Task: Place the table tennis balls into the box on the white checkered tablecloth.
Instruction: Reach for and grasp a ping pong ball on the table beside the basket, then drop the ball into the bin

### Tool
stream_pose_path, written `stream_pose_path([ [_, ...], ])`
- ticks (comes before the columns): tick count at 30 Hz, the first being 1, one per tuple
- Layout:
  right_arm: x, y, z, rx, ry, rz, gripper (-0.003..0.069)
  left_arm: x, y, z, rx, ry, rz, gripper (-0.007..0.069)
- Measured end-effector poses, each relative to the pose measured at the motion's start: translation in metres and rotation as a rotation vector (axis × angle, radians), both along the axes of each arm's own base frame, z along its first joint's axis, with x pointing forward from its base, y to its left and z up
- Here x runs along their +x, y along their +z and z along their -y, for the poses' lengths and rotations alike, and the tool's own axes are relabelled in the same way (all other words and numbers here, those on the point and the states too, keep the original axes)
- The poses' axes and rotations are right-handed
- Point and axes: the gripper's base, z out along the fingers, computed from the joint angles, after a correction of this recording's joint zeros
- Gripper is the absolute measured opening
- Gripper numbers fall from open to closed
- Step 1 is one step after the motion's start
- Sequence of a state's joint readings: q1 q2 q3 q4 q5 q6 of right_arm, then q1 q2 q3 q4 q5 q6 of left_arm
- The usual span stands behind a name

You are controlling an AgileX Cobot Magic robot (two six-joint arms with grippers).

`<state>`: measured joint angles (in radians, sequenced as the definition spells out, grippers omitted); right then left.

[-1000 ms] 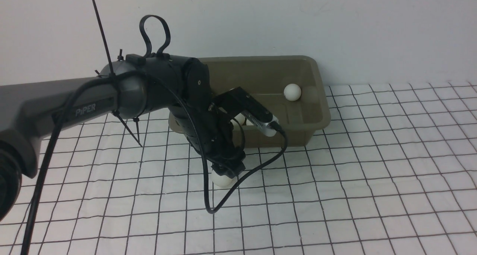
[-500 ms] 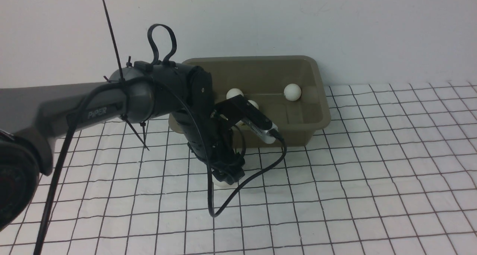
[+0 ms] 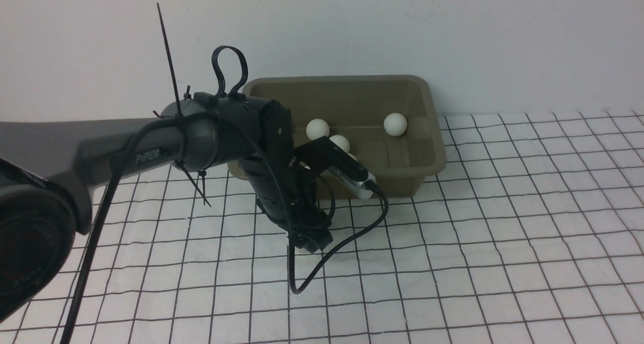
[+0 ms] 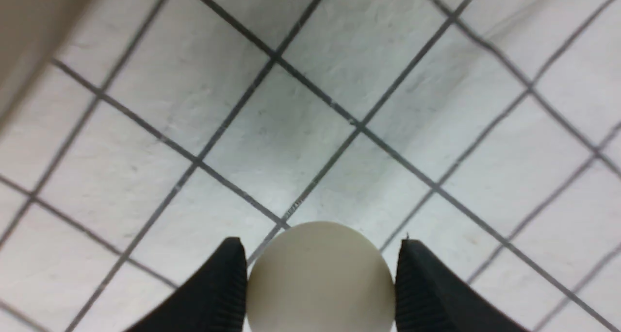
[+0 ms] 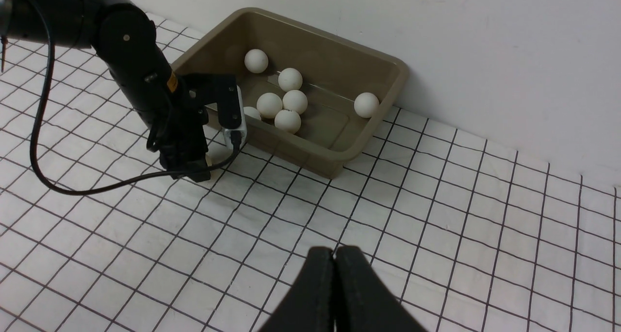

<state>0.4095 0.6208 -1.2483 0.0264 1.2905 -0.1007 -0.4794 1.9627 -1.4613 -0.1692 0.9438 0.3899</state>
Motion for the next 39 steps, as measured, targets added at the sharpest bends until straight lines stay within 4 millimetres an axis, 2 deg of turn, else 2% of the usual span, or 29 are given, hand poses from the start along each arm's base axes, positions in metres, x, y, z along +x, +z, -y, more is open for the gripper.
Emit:
stream_pose_path([
  [3,0.0,0.0,0.0,0.0,0.0,0.0,-0.0018,-0.011,0.03,-0.005,-0.017,-0.008,0.022,0.0346],
  [8,0.0,0.0,0.0,0.0,0.0,0.0,-0.0018,-0.021,0.067,-0.011,-0.057,-0.009,0.114,0.0346],
  [10,0.0,0.0,0.0,0.0,0.0,0.0,-0.0018,-0.017,0.086,-0.011,-0.096,-0.002,0.237,0.0346],
  [13,0.0,0.0,0.0,-0.001,-0.001,0.0,-0.0018,0.004,0.1,-0.007,-0.145,0.006,0.485,0.0346],
  [16,0.0,0.0,0.0,-0.001,-0.001,0.0,-0.0018,0.025,0.094,-0.002,-0.132,-0.025,0.66,0.0346],
  [21,0.0,0.0,0.0,-0.001,-0.001,0.0,-0.0018,0.051,0.061,0.007,-0.063,-0.123,0.792,0.0346],
  [26,0.0,0.0,0.0,0.001,0.001,0.0,-0.0018,0.066,0.012,0.015,-0.04,-0.14,0.75,0.0346],
  [29,0.0,0.0,0.0,0.001,0.001,-0.001,-0.0018,0.069,-0.004,0.017,-0.059,-0.085,0.704,0.0365],
  [34,0.0,0.0,-0.001,0.005,0.004,-0.002,-0.0018,0.072,-0.002,0.02,-0.139,-0.002,0.725,0.0454],
  [37,0.0,0.0,-0.001,0.009,0.008,-0.004,-0.0018,0.072,-0.001,0.02,-0.148,0.002,0.732,0.0469],
  [39,-0.001,0.0,-0.001,0.013,0.012,-0.006,-0.0018,0.07,0.008,0.019,-0.147,0.001,0.743,0.0468],
])
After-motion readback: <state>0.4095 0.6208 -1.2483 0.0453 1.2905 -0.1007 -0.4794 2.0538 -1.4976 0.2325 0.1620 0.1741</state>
